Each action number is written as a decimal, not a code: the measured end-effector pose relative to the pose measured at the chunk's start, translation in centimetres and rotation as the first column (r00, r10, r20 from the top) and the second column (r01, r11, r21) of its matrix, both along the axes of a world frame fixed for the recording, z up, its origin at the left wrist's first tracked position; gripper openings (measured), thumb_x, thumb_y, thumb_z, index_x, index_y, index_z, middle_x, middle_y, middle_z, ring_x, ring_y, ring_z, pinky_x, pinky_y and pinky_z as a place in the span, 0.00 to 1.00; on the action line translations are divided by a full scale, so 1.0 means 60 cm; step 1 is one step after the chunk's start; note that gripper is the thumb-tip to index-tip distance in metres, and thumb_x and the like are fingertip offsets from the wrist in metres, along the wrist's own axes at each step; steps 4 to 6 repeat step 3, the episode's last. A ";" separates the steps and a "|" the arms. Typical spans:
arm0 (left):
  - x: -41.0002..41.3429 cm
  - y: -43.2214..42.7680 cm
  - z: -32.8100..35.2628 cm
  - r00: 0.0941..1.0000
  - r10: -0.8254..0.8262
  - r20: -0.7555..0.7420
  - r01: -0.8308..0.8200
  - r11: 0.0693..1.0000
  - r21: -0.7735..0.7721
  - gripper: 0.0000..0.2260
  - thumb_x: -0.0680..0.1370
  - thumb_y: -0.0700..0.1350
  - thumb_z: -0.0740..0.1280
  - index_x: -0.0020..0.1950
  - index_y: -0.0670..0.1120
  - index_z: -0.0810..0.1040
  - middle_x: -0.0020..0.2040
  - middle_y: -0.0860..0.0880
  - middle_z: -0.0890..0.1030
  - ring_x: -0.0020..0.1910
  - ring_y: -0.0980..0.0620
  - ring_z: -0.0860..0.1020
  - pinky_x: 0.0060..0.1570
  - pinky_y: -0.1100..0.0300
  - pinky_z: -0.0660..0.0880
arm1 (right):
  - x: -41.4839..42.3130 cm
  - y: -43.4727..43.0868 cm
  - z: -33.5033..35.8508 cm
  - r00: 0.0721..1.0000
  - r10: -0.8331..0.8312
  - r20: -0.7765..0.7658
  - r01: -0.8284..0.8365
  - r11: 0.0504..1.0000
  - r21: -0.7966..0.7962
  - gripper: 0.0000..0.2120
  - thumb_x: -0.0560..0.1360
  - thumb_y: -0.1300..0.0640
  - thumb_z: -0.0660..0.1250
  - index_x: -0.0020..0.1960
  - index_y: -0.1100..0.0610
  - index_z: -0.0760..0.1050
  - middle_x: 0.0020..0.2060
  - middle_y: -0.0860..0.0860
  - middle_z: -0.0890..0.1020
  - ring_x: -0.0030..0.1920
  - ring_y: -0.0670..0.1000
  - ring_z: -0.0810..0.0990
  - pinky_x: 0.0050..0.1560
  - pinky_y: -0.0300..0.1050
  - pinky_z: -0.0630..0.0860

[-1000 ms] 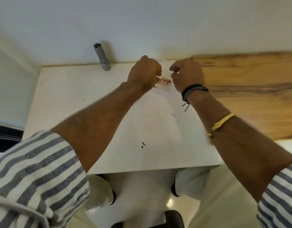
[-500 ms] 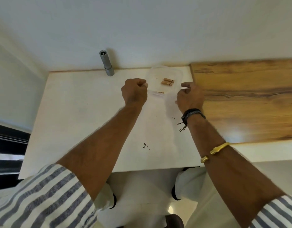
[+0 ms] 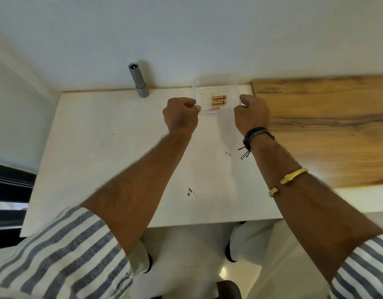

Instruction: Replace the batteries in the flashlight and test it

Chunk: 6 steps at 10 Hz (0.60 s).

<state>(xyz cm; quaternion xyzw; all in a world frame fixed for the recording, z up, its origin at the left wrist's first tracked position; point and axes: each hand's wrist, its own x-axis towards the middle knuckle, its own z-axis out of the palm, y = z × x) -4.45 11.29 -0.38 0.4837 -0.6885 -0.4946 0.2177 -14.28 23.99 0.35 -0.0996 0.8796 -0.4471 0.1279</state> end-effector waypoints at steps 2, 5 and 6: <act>0.001 -0.010 0.000 0.999 -0.043 -0.030 0.043 0.999 0.010 0.11 0.74 0.44 0.74 0.55 0.44 0.85 0.53 0.48 0.86 0.54 0.48 0.83 0.58 0.52 0.80 | -0.003 -0.001 -0.001 1.000 0.029 0.006 -0.029 0.999 0.016 0.22 0.78 0.64 0.62 0.71 0.56 0.75 0.70 0.51 0.77 0.69 0.51 0.77 0.57 0.34 0.66; 0.010 -0.008 0.001 0.993 -0.106 -0.043 0.107 0.994 0.028 0.10 0.75 0.45 0.73 0.55 0.44 0.85 0.50 0.51 0.85 0.52 0.49 0.83 0.59 0.52 0.79 | -0.005 0.005 -0.001 0.999 0.040 0.026 -0.040 0.999 0.034 0.24 0.79 0.62 0.63 0.74 0.56 0.72 0.73 0.52 0.74 0.71 0.51 0.74 0.62 0.36 0.67; 0.010 -0.008 0.001 0.993 -0.106 -0.043 0.107 0.994 0.028 0.10 0.75 0.45 0.73 0.55 0.44 0.85 0.50 0.51 0.85 0.52 0.49 0.83 0.59 0.52 0.79 | -0.005 0.005 -0.001 0.999 0.040 0.026 -0.040 0.999 0.034 0.24 0.79 0.62 0.63 0.74 0.56 0.72 0.73 0.52 0.74 0.71 0.51 0.74 0.62 0.36 0.67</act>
